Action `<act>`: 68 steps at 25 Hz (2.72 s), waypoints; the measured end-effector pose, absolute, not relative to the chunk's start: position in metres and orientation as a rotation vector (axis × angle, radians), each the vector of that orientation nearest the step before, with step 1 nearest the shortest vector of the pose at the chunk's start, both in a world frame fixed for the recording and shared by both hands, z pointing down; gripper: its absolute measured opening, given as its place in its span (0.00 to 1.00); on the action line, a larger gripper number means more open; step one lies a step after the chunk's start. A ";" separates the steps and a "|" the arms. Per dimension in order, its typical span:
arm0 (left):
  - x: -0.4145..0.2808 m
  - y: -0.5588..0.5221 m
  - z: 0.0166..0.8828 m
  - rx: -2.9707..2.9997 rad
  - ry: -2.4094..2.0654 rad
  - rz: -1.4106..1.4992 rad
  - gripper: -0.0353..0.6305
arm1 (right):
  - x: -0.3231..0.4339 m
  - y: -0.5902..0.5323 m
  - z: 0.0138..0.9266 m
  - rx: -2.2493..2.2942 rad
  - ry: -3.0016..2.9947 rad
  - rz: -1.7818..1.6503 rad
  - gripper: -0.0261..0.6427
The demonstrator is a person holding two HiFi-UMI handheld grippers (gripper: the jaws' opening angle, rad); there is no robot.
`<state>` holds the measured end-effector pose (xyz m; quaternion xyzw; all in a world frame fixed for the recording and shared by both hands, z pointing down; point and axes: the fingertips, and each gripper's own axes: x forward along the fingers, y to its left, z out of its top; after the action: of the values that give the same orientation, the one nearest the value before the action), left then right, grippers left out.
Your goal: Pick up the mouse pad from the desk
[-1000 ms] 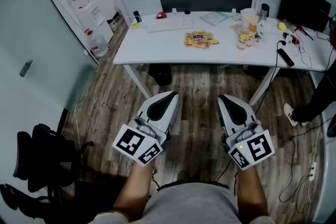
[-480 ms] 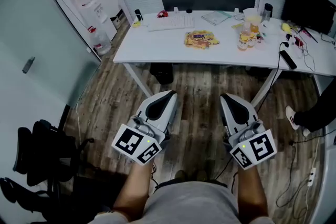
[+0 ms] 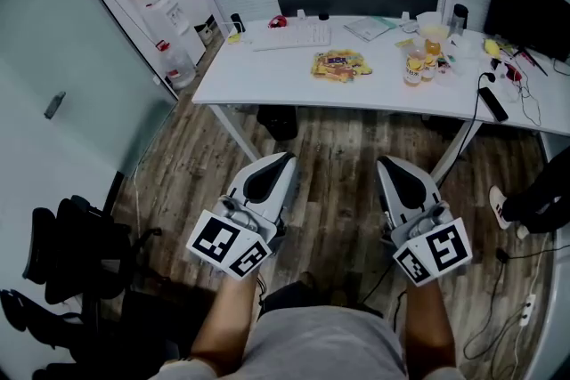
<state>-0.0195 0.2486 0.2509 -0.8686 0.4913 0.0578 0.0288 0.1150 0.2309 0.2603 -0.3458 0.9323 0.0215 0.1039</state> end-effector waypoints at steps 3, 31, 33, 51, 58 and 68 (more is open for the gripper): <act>-0.015 0.243 0.252 -2.684 1.518 0.169 0.08 | 0.121 0.225 0.260 -1.024 2.746 0.056 0.06; -0.075 0.113 0.261 -2.726 1.451 0.223 0.08 | 0.062 0.110 0.268 -1.123 2.800 0.132 0.06; -0.085 0.098 0.261 -2.736 1.436 0.226 0.08 | 0.053 0.096 0.269 -1.146 2.800 0.133 0.06; -0.157 -0.022 0.280 -2.829 1.337 0.181 0.08 | -0.002 -0.009 0.294 -1.353 2.802 0.078 0.06; -0.157 -0.053 0.296 -2.862 1.338 0.147 0.08 | -0.001 -0.037 0.310 -1.395 2.836 0.063 0.06; -0.153 -0.122 0.340 -2.894 1.458 -0.024 0.08 | 0.008 -0.112 0.346 -1.414 2.928 0.005 0.06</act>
<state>-0.1534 -0.1215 0.3402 -0.8920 0.4494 -0.0074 -0.0492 0.0083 -0.1120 0.3461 -0.4343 0.8991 0.0017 -0.0549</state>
